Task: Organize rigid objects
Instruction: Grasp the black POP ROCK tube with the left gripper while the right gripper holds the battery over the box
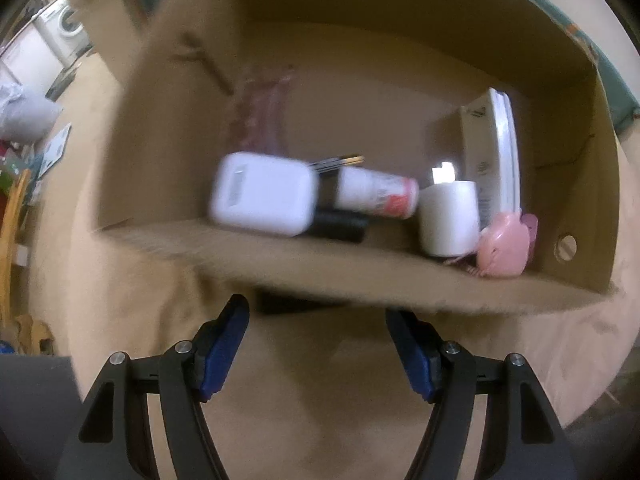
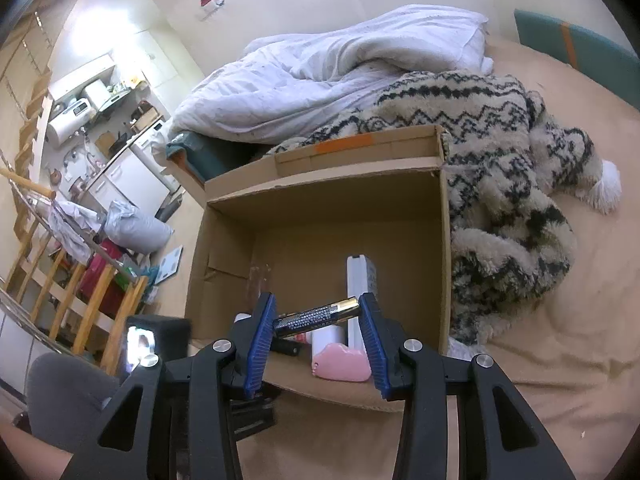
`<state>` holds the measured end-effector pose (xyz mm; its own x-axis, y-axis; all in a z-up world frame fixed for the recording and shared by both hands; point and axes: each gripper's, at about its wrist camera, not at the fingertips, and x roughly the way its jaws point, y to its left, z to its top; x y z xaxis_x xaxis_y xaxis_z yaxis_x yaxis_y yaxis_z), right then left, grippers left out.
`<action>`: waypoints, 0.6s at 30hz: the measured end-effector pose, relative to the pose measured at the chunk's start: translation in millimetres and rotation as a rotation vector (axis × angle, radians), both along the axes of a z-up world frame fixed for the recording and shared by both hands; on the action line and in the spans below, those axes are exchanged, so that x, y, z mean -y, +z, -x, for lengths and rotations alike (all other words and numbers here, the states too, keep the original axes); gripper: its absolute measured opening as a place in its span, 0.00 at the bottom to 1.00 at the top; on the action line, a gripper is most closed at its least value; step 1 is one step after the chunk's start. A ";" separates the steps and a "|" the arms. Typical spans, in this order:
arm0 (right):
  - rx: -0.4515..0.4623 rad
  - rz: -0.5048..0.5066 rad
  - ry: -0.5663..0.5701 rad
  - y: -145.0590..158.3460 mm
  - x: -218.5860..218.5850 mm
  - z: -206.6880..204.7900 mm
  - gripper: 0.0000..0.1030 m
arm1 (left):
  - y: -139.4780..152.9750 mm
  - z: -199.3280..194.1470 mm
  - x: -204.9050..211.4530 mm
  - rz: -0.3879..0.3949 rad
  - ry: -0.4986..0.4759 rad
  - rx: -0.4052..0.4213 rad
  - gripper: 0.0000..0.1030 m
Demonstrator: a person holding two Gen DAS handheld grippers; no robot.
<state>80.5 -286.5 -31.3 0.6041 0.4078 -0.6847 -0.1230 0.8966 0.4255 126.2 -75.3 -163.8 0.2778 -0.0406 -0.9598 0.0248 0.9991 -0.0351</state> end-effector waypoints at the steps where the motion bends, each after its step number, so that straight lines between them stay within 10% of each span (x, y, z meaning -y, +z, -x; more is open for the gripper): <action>1: -0.002 -0.001 -0.002 -0.3 0.7 0.4 0.43 | -4.4 -2.8 5.4 -0.021 -0.004 -0.001 0.66; 10: -0.018 0.001 0.013 -3.6 -0.4 0.5 0.43 | -32.7 -25.1 21.3 -0.158 0.019 -0.008 0.83; 18: -0.026 0.002 0.022 -5.6 -4.4 -1.3 0.43 | -44.6 -38.0 6.2 -0.121 0.120 -0.041 1.00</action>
<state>81.8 -282.1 -36.9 0.5772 0.4193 -0.7008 -0.1319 0.8947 0.4267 164.2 -81.4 -208.4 0.2344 0.1073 -0.9662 -0.0938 0.9918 0.0874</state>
